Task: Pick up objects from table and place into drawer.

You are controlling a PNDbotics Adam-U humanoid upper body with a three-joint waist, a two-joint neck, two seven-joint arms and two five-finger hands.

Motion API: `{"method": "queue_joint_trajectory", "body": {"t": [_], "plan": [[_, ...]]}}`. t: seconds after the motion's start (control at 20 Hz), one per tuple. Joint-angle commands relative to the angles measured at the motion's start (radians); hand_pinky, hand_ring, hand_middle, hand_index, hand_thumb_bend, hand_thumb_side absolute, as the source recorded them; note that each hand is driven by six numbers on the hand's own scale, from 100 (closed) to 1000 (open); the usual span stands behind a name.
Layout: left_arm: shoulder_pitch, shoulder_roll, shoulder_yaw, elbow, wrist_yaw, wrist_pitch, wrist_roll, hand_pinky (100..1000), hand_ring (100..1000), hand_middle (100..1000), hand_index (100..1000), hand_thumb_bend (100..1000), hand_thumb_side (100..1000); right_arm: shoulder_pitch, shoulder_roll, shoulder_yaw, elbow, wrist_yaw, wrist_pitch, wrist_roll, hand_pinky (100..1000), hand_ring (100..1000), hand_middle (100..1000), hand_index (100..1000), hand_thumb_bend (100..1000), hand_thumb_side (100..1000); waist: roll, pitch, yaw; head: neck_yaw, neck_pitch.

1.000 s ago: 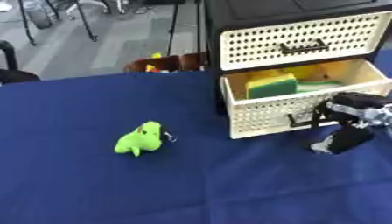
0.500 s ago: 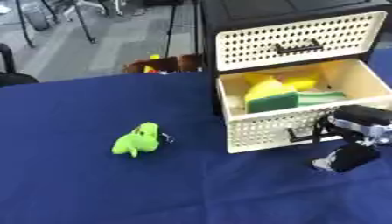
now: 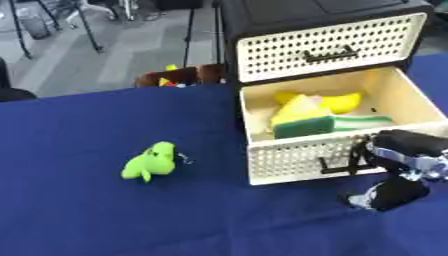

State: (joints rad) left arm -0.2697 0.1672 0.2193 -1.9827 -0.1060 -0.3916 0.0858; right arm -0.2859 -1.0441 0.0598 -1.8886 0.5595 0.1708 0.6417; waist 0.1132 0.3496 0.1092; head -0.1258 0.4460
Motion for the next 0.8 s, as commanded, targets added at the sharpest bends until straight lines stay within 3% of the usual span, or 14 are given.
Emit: {"method": "queue_joint_trajectory", "body": {"t": [0.05, 0.55, 0.8], "plan": [[-0.005, 0.014, 0.010, -0.017, 0.003, 0.000, 0.003, 541, 748, 738, 868, 130, 963, 0.014, -0.034, -0.025, -0.044, 0.000, 0.011, -0.004, 100, 250, 143, 657, 443, 530, -0.003, -0.027, -0.002, -0.003, -0.008], [-0.003, 0.010, 0.008, -0.017, 0.004, 0.001, 0.000, 541, 750, 738, 869, 124, 964, 0.039, -0.033, -0.038, -0.044, 0.030, 0.050, -0.014, 100, 253, 146, 665, 431, 538, 0.000, -0.028, -0.004, -0.001, -0.013], [-0.002, 0.007, 0.009, -0.017, 0.005, 0.003, -0.001, 540, 751, 737, 868, 121, 966, 0.039, -0.027, -0.035, -0.062, 0.002, 0.038, -0.016, 100, 263, 163, 837, 462, 569, 0.002, -0.026, -0.006, 0.000, -0.014]]}}
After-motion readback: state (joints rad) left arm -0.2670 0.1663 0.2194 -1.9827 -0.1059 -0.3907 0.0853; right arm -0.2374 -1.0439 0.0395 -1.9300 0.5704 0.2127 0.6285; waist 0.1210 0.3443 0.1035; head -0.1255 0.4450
